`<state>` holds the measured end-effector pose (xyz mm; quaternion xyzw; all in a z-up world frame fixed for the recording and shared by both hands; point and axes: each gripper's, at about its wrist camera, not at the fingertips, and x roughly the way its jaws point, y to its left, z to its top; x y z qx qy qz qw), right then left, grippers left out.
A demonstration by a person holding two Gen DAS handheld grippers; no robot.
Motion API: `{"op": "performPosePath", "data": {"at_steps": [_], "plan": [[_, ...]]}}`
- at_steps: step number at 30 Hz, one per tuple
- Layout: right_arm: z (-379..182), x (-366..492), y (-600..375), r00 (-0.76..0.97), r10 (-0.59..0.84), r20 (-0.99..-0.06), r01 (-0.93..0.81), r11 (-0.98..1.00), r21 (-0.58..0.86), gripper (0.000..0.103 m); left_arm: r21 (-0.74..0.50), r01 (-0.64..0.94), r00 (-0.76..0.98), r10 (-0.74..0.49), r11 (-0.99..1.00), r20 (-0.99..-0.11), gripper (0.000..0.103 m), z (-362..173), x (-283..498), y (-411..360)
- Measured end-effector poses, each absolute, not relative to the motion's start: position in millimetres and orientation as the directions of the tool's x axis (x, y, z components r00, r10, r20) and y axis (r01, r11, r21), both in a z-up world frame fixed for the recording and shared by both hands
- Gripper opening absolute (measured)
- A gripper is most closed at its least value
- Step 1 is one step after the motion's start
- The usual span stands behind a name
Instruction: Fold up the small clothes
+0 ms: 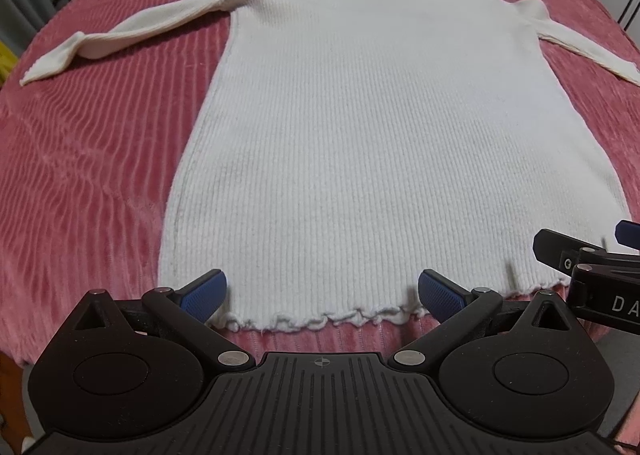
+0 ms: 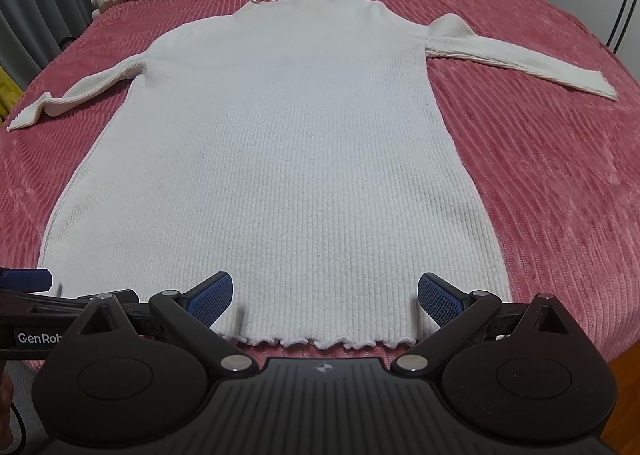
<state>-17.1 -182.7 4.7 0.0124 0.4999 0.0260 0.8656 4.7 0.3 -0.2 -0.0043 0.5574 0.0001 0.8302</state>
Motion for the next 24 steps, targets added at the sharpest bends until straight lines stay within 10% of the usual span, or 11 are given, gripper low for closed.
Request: {"op": "performPosePath", "data": {"at_steps": [24], "plan": [[2.3, -14.2, -186.1, 0.492, 0.063, -0.868, -0.032, 0.998, 0.054, 0.099, -0.048, -0.017, 0.331, -0.040, 0.999, -0.943, 0.103, -6.7, 8.0, -1.5]]}}
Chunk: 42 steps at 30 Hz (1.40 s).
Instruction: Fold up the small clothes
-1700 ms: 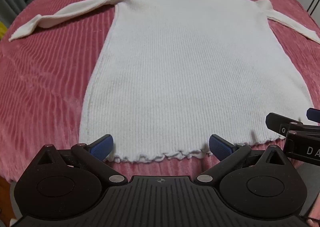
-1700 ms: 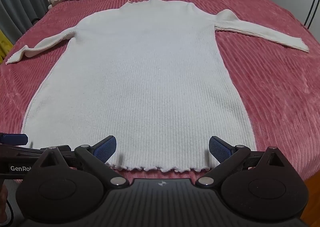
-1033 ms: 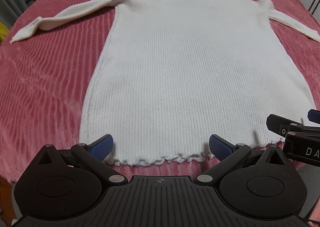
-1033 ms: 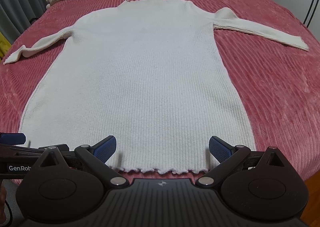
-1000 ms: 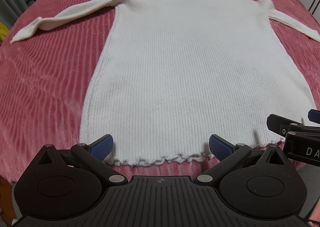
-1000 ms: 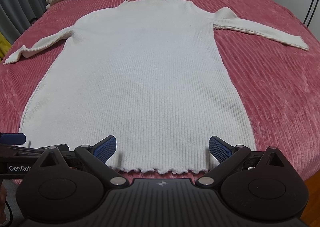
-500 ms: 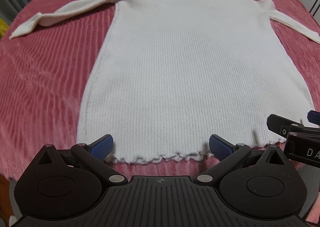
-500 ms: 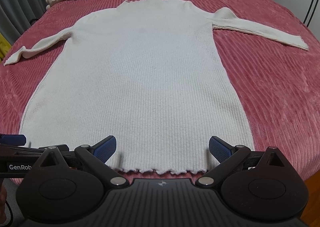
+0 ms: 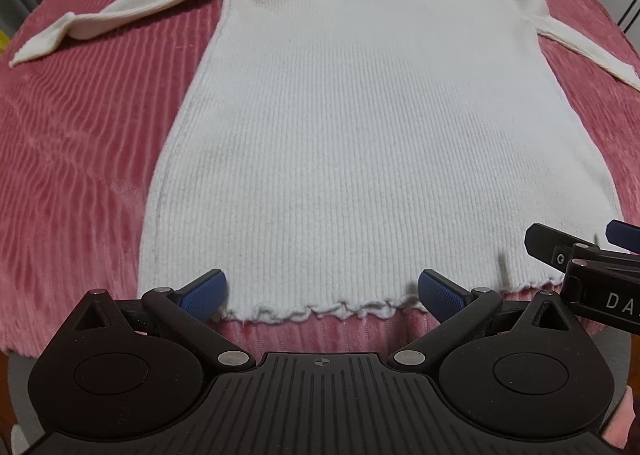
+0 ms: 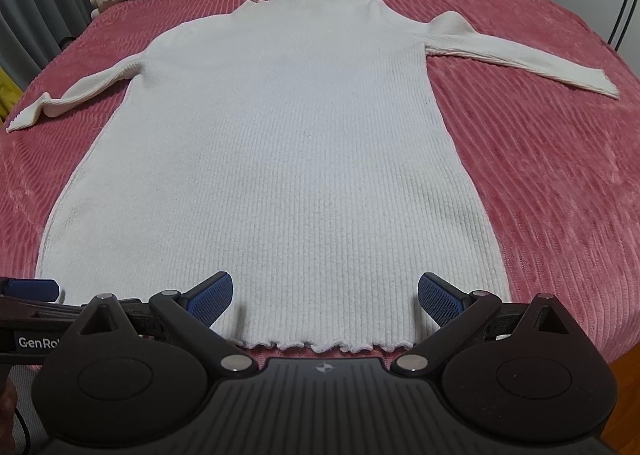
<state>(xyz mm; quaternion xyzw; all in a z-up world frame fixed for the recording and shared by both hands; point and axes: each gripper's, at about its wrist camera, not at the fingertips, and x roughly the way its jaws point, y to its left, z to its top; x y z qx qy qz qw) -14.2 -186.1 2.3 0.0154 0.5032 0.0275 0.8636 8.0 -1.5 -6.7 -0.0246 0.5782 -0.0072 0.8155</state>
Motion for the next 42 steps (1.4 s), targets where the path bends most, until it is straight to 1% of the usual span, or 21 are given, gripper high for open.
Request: {"op": "performPosePath", "data": {"at_steps": [6, 26, 35, 37, 39, 42], "plan": [[0.6, -12.7, -187.7, 0.489, 0.064, -0.870, -0.030, 0.998, 0.056, 0.099, -0.059, -0.018, 0.330, -0.050, 0.998, -0.943, 0.103, -8.6, 10.4, -2.1], [-8.8, -4.6, -199.4, 0.479, 0.073, -0.875, -0.024, 0.997, 0.070, 0.099, -0.021, -0.011, 0.297, -0.017, 1.000, -0.955, 0.103, -15.6, 19.1, -10.8], [-15.0, 1.4, -202.9, 0.477, 0.079, -0.876, -0.021, 0.997, 0.079, 0.099, -0.024, 0.000, 0.299, -0.023, 1.000, -0.954, 0.103, -20.8, 26.3, -14.5], [-18.0, 4.1, -203.8, 0.486, 0.074, -0.871, -0.029, 0.997, 0.069, 0.099, -0.026, -0.005, 0.302, -0.024, 1.000, -0.953, 0.103, -22.1, 29.8, -14.2], [-23.8, 8.0, -207.4, 0.512, 0.091, -0.854, -0.045, 0.996, 0.078, 0.099, -0.057, -0.025, 0.340, -0.045, 0.998, -0.939, 0.103, -20.6, 32.4, -11.6], [-31.8, 12.6, -220.1, 0.580, 0.147, -0.801, -0.070, 0.989, 0.131, 0.099, -0.096, -0.057, 0.400, -0.066, 0.994, -0.914, 0.103, -17.4, 40.0, -6.7]]}}
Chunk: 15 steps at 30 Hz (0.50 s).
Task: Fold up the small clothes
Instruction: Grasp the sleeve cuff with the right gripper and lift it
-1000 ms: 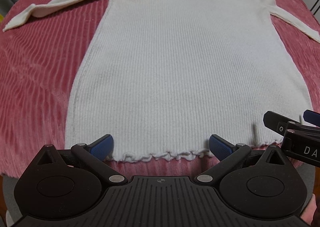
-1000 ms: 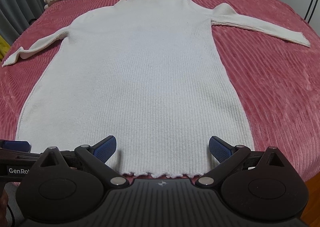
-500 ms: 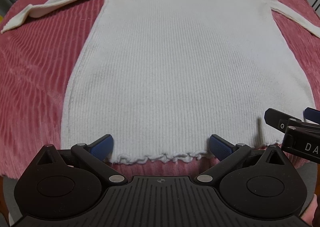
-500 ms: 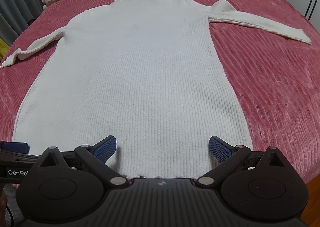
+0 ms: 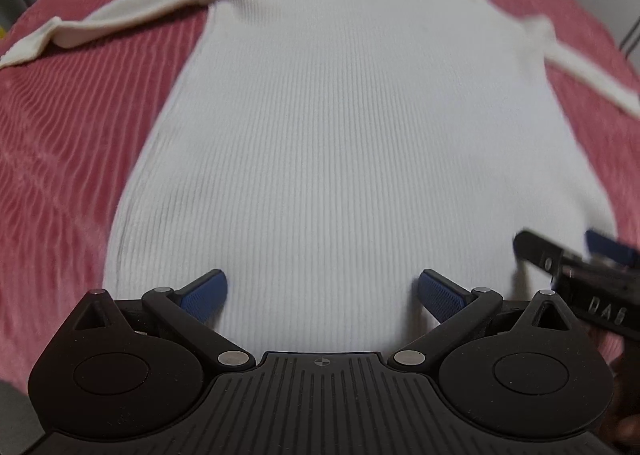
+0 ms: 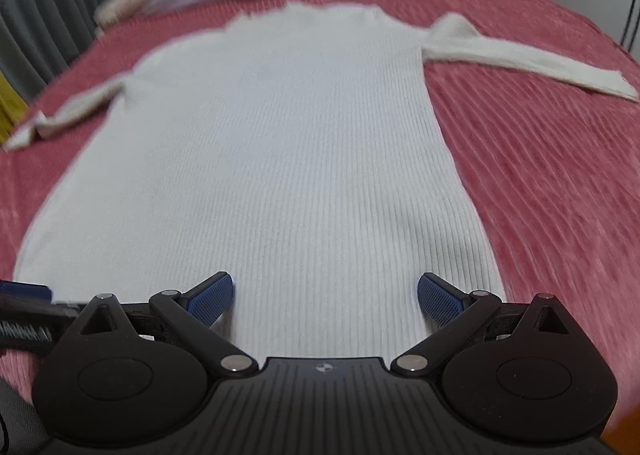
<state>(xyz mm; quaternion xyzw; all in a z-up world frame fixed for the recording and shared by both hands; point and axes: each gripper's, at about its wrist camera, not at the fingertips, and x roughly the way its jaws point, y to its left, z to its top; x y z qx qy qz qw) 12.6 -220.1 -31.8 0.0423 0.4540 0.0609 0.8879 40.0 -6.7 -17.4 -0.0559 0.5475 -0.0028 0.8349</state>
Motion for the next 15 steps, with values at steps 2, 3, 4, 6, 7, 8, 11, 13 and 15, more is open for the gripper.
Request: {"op": "performPosePath", "data": {"at_steps": [2, 3, 4, 6, 7, 8, 11, 13, 15], "plan": [[-36.8, 14.2, -228.4, 0.623, 0.183, -0.761, -0.082, 0.982, 0.169, 0.099, -0.108, -0.084, 0.407, -0.065, 0.991, -0.911, 0.103, -17.7, 50.0, -5.0], [-39.8, 15.2, -233.1, 0.635, 0.202, -0.745, -0.081, 0.977, 0.195, 0.099, -0.107, -0.090, 0.410, -0.061, 0.990, -0.910, 0.103, -18.4, 56.1, -5.1], [-43.3, 16.5, -238.4, 0.639, 0.224, -0.736, -0.079, 0.971, 0.227, 0.099, -0.097, -0.090, 0.414, -0.051, 0.991, -0.909, 0.103, -19.2, 62.5, -6.3], [-45.7, 16.2, -247.8, 0.651, 0.263, -0.712, -0.078, 0.956, 0.282, 0.099, -0.068, -0.086, 0.429, -0.025, 0.994, -0.903, 0.103, -19.5, 77.7, -10.9], [-46.6, 16.8, -251.7, 0.651, 0.282, -0.704, -0.081, 0.949, 0.306, 0.099, -0.055, -0.079, 0.437, -0.015, 0.995, -0.899, 0.103, -19.3, 85.7, -13.9], [-47.1, 19.0, -253.1, 0.639, 0.295, -0.710, -0.091, 0.946, 0.311, 0.099, -0.047, -0.070, 0.445, -0.011, 0.996, -0.895, 0.103, -18.9, 94.2, -17.0], [-36.1, 30.1, -265.1, 0.592, 0.372, -0.715, -0.147, 0.922, 0.359, 0.099, -0.042, -0.061, 0.466, -0.009, 0.997, -0.884, 0.103, -18.5, 121.0, -26.4], [-23.0, 43.6, -301.8, 0.656, 0.407, -0.635, -0.127, 0.889, 0.439, 0.099, -0.051, -0.065, 0.478, -0.014, 0.997, -0.878, 0.103, -22.2, 137.2, -32.1], [-13.3, 66.0, -349.5, 0.757, 0.305, -0.578, -0.034, 0.902, 0.431, 0.099, -0.075, -0.079, 0.487, -0.027, 0.994, -0.873, 0.103, -27.5, 153.8, -35.8]]}}
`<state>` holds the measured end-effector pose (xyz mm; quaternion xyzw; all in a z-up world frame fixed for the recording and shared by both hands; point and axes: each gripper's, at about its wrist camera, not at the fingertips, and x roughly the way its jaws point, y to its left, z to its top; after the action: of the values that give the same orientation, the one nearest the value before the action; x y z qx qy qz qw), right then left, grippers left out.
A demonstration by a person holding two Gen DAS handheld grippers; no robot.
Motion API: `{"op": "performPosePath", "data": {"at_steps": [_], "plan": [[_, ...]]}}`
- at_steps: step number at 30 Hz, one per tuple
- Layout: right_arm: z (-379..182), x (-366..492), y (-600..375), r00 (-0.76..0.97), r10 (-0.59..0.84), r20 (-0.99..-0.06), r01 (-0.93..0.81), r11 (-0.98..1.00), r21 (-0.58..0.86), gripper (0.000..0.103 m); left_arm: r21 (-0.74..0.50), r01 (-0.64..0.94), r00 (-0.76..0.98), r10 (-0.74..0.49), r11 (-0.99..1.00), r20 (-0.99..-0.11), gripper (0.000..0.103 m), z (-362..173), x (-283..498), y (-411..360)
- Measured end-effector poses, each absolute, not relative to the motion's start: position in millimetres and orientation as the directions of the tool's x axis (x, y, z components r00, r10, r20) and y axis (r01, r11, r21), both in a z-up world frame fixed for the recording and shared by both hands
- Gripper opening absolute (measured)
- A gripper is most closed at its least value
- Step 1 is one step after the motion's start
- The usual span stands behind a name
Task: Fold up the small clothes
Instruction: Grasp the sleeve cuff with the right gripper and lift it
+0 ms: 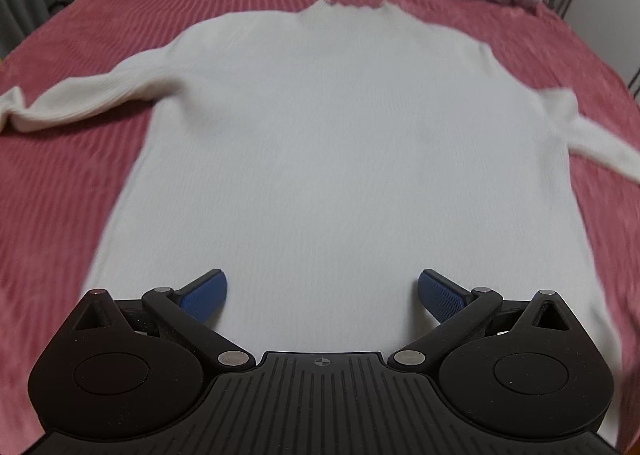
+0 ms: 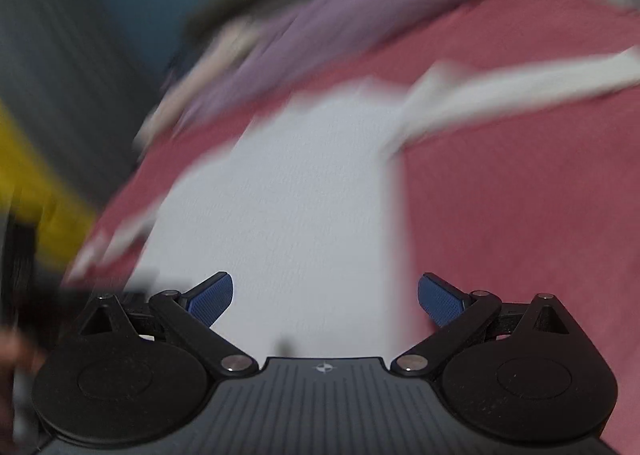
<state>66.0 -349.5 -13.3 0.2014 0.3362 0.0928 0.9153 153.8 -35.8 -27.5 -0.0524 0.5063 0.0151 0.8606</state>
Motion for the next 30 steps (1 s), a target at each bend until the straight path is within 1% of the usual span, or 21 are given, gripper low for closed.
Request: {"op": "performPosePath", "data": {"at_steps": [2, 3, 5, 6, 8, 10, 13, 16, 19, 21, 22, 23, 24, 28, 30], "plan": [[-13.0, 95.5, -405.6, 0.821, 0.188, -0.540, 0.079, 0.898, 0.432, 0.097, -0.096, -0.087, 0.502, -0.040, 0.992, -0.864, 0.103, -31.7, 166.1, -39.7], [-17.1, 112.2, -437.8, 0.838, 0.128, -0.531, 0.148, 0.882, 0.447, 0.092, -0.103, -0.086, 0.516, -0.044, 0.991, -0.856, 0.103, -33.4, 171.6, -41.1], [-28.0, 140.7, -494.2, 0.839, 0.021, -0.544, 0.289, 0.829, 0.479, 0.062, -0.091, -0.077, 0.530, -0.037, 0.993, -0.847, 0.103, -37.4, 177.9, -47.1], [-34.4, 154.9, -521.8, 0.822, -0.031, -0.568, 0.369, 0.788, 0.492, 0.054, -0.083, -0.073, 0.531, -0.031, 0.994, -0.847, 0.103, -38.4, 181.0, -49.1], [-45.3, 173.5, -564.5, 0.806, -0.100, -0.584, 0.469, 0.710, 0.526, 0.040, -0.061, -0.068, 0.531, -0.015, 0.996, -0.847, 0.103, -41.7, 185.3, -52.4], [-55.4, 184.4, -595.6, 0.794, -0.166, -0.585, 0.546, 0.619, 0.564, 0.032, -0.055, -0.067, 0.548, -0.009, 0.996, -0.836, 0.103, -39.9, 181.4, -51.4], [-71.4, 194.9, -621.3, 0.789, -0.201, -0.581, 0.593, 0.497, 0.634, 0.032, -0.074, -0.081, 0.552, -0.017, 0.994, -0.834, 0.103, -40.9, 179.9, -49.1], [-86.3, 212.7, -628.3, 0.768, -0.201, -0.609, 0.616, 0.493, 0.614, 0.032, -0.077, -0.075, 0.560, -0.022, 0.994, -0.828, 0.103, -42.5, 177.6, -48.7], [-93.2, 222.1, -625.6, 0.776, -0.224, -0.590, 0.613, 0.490, 0.620, 0.032, -0.084, -0.066, 0.559, -0.033, 0.994, -0.829, 0.103, -42.6, 176.1, -46.9], [-92.8, 224.9, -630.0, 0.773, -0.229, -0.592, 0.616, 0.495, 0.612, 0.027, -0.098, -0.060, 0.564, -0.047, 0.993, -0.824, 0.103, -43.1, 175.5, -44.9], [-93.2, 228.9, -630.5, 0.767, -0.230, -0.599, 0.622, 0.498, 0.604, 0.021, -0.107, -0.057, 0.570, -0.056, 0.993, -0.819, 0.103, -43.7, 174.3, -43.4], [-91.1, 231.7, -633.0, 0.764, -0.229, -0.603, 0.623, 0.501, 0.601, 0.011, -0.115, -0.052, 0.579, -0.064, 0.992, -0.813, 0.103, -43.9, 172.2, -42.3], [-87.9, 234.8, -635.0, 0.765, -0.217, -0.607, 0.620, 0.506, 0.600, 0.009, -0.117, -0.043, 0.586, -0.069, 0.992, -0.807, 0.103, -43.9, 170.2, -42.0], [-72.0, 230.0, -631.4, 0.770, -0.238, -0.592, 0.615, 0.521, 0.592, 0.007, -0.099, -0.016, 0.584, -0.071, 0.995, -0.809, 0.103, -40.2, 169.7, -44.7], [-57.7, 231.6, -616.2, 0.783, -0.258, -0.565, 0.593, 0.583, 0.556, 0.007, -0.109, -0.027, 0.586, -0.072, 0.994, -0.807, 0.103, -36.4, 170.8, -42.9]]}}
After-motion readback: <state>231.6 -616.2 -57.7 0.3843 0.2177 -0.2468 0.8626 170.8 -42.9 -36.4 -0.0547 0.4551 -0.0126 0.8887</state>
